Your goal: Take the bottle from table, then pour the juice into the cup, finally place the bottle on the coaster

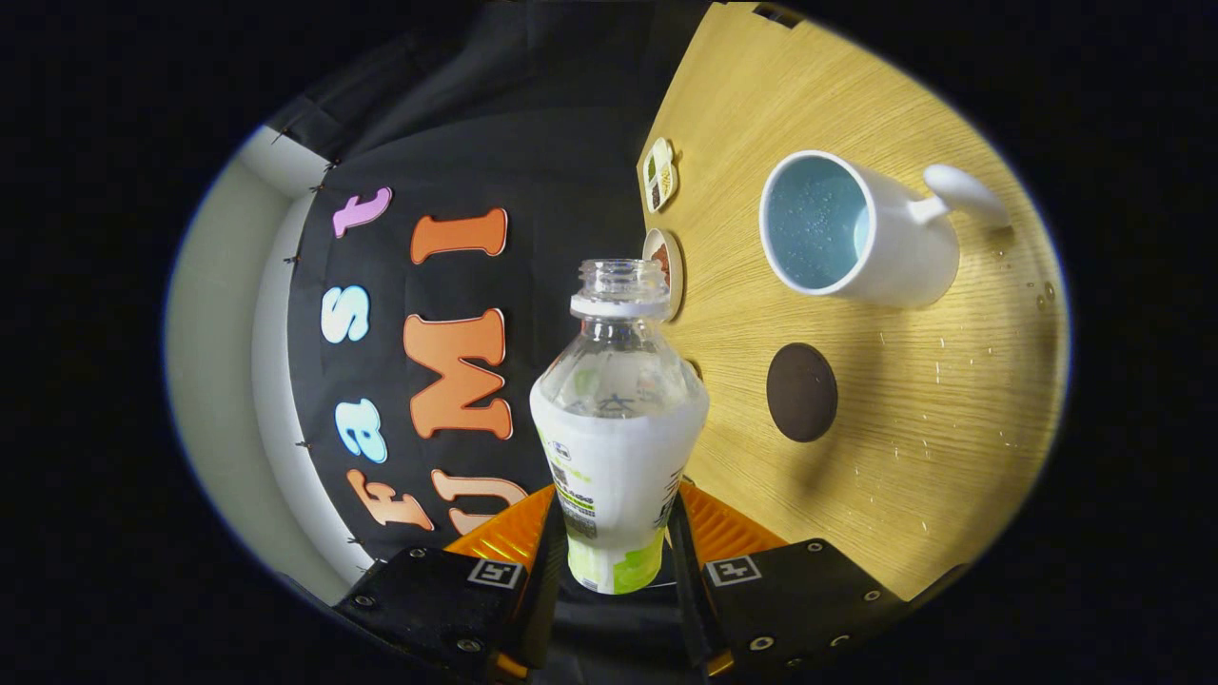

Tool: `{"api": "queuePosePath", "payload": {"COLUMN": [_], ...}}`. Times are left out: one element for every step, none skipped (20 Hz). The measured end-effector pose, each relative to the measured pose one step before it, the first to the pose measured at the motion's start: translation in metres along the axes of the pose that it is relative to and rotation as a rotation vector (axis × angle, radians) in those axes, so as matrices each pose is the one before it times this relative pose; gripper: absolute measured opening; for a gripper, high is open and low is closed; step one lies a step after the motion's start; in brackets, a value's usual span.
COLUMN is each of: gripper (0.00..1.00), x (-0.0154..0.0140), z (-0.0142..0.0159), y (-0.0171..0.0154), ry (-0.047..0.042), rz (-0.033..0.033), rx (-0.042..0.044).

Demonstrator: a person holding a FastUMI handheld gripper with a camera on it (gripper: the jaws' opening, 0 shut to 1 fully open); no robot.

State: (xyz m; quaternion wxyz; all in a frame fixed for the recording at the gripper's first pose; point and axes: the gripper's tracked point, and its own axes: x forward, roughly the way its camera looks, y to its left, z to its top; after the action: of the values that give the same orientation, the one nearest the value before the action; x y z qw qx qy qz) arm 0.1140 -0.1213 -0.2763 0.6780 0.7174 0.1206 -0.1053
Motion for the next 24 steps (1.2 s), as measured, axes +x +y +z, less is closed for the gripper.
{"api": "queuePosePath", "payload": {"gripper": [0.55,0.55,0.55,0.55,0.55,0.55,0.55,0.55,0.55,0.55,0.55,0.55,0.55,0.55,0.55,0.55,0.56,0.56,0.55,0.55,0.55,0.55,0.55,0.55], "x": [-0.00105,0.00008,-0.00056,-0.00008,-0.00037,0.00062,-0.00047,0.00021,0.00056,0.0007,-0.00197,0.00042,0.00044,-0.00094,-0.00049,-0.00029,0.00056,0.0008,-0.00065,-0.00044,-0.00044,0.00065,-0.00108,0.00067], "z": [0.00014,0.00097,-0.0002,0.00074,0.00106,0.00049,-0.00069,0.00004,0.00088,0.00183,0.00144,0.00145,0.00008,0.00154,0.00094,0.00048,-0.00017,0.00065,0.00212,0.00126,-0.00088,0.0,-0.0006,0.00058], "y": [0.00017,0.00018,0.00025,0.00004,0.00083,-0.00116,0.00137,-0.00091,0.00053,0.0001,0.00092,-0.00065,0.00059,0.00155,0.00237,0.00043,0.0004,-0.00055,0.0019,0.00122,0.00282,0.00116,0.00219,0.0022], "ry": [-0.00135,-0.00122,-0.00041,-0.00062,-0.00116,0.0013,0.00023,0.00074,-0.00216,-0.00256,-0.00257,-0.00251,-0.0011,-0.00224,-0.00145,-0.00077,0.00013,-0.00322,-0.00289,-0.00099,-0.00057,0.00054,0.00133,0.00107], "rz": [0.00055,0.00089,-0.00079,0.00023,-0.00054,-0.0008,-0.0016,-0.00239,0.0007,-0.00101,-0.0011,-0.00204,-0.0014,0.00189,0.00209,0.0022,-0.00054,0.00157,0.00082,0.00044,0.00249,0.00297,0.00485,0.00425], "rx": [0.01155,0.01038,0.00961,0.00895,0.00886,0.00787,0.00809,0.0087,0.00828,0.00894,0.00758,0.00819,0.00836,0.00688,0.0052,0.00399,0.004,0.0054,0.00908,0.01056,0.00859,0.00668,0.00333,0.0003]}}
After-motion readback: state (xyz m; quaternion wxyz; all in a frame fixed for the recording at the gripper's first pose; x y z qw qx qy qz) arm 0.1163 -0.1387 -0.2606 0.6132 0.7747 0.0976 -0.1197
